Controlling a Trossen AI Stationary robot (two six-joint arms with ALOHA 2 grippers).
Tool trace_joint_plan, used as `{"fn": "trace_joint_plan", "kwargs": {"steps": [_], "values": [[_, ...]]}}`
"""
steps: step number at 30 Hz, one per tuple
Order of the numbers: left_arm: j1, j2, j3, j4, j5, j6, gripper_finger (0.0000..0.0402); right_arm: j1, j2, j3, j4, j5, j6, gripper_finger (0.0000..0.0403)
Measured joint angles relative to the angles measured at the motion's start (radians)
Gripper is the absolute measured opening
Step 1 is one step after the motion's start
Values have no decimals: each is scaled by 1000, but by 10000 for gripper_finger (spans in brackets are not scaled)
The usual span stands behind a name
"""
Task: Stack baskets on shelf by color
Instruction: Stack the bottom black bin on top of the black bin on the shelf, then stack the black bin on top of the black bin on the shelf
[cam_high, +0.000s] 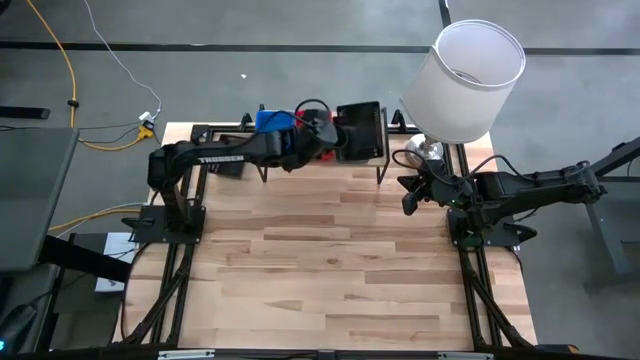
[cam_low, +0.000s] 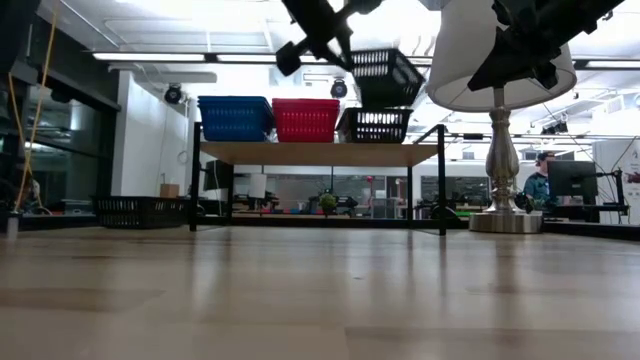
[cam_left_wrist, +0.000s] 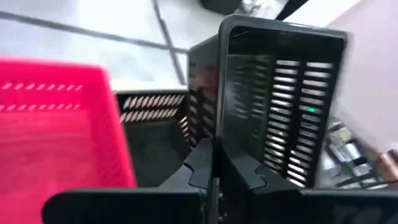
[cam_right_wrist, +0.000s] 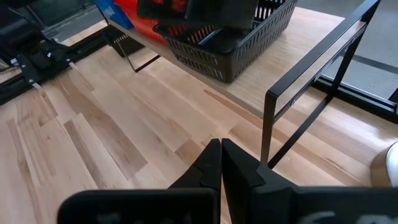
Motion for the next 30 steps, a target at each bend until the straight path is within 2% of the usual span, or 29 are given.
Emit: {"fn": "trace_joint_plan", "kwargs": {"steps": [4,18,30], "values": [[9,0,0,-39,-1,-20,9,0,0,0,-2,0,-3,0],[9,0,0,-70,15,50,13,0,0,0,-5,0,-18,0],[8,0,0,-84,7,85,78,0,0,0,-4,0,-2,0]]}}
